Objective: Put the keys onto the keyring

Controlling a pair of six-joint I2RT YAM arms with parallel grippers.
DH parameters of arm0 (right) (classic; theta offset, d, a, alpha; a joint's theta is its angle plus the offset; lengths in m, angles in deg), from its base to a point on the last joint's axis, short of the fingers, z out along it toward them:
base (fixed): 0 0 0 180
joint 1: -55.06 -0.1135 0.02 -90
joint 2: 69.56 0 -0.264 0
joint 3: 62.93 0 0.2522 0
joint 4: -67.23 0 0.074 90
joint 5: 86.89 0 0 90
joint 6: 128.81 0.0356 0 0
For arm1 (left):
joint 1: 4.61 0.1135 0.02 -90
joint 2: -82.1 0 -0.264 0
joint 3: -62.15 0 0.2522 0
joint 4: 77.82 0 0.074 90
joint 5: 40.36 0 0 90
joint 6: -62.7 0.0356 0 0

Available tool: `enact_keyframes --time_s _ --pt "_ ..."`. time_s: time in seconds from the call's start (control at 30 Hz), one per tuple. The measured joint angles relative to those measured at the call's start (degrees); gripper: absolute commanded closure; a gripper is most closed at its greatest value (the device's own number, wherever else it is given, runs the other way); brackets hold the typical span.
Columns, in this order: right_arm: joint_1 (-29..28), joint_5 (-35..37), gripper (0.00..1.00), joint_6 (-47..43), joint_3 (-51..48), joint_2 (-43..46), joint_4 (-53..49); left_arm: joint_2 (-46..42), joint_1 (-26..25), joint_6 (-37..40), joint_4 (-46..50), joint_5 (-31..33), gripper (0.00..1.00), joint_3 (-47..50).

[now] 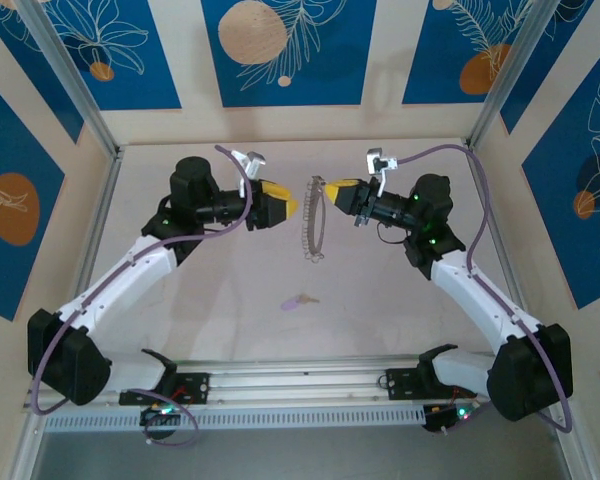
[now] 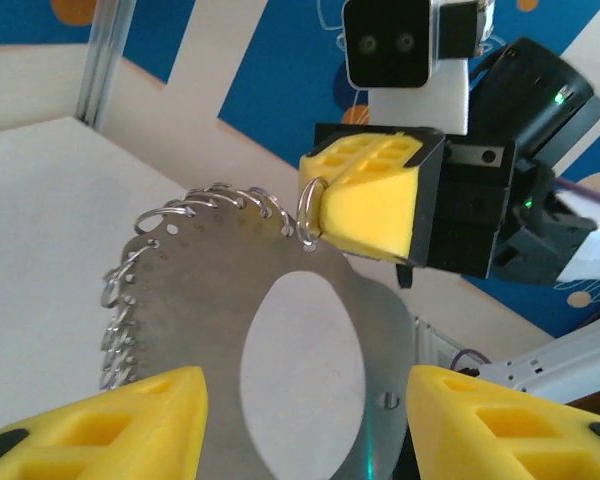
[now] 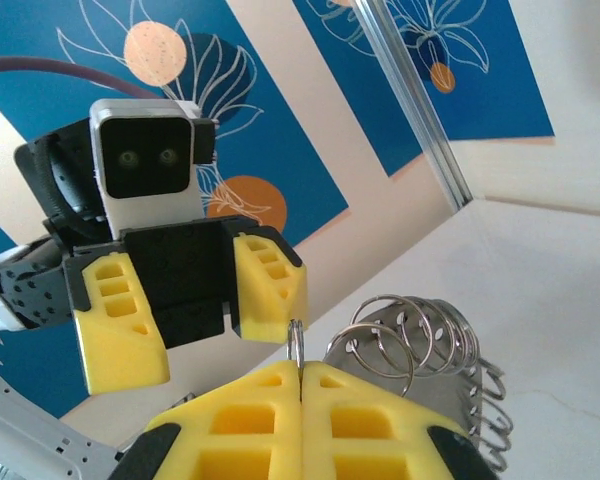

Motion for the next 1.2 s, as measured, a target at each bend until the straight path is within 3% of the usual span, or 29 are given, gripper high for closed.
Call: enact_keyframes --time_s 0.47,1.2 --pt "-0.4 0.3 1.00 5.2 -3.3 -1.9 12.5 7.7 0.0 -12.2 -19.0 -3.2 0.55 0.0" --pt "-3.5 2.4 1.00 7.1 -3.3 -4.3 14.5 9.0 -0.6 -14.4 -23.0 -3.4 0.57 -0.1"
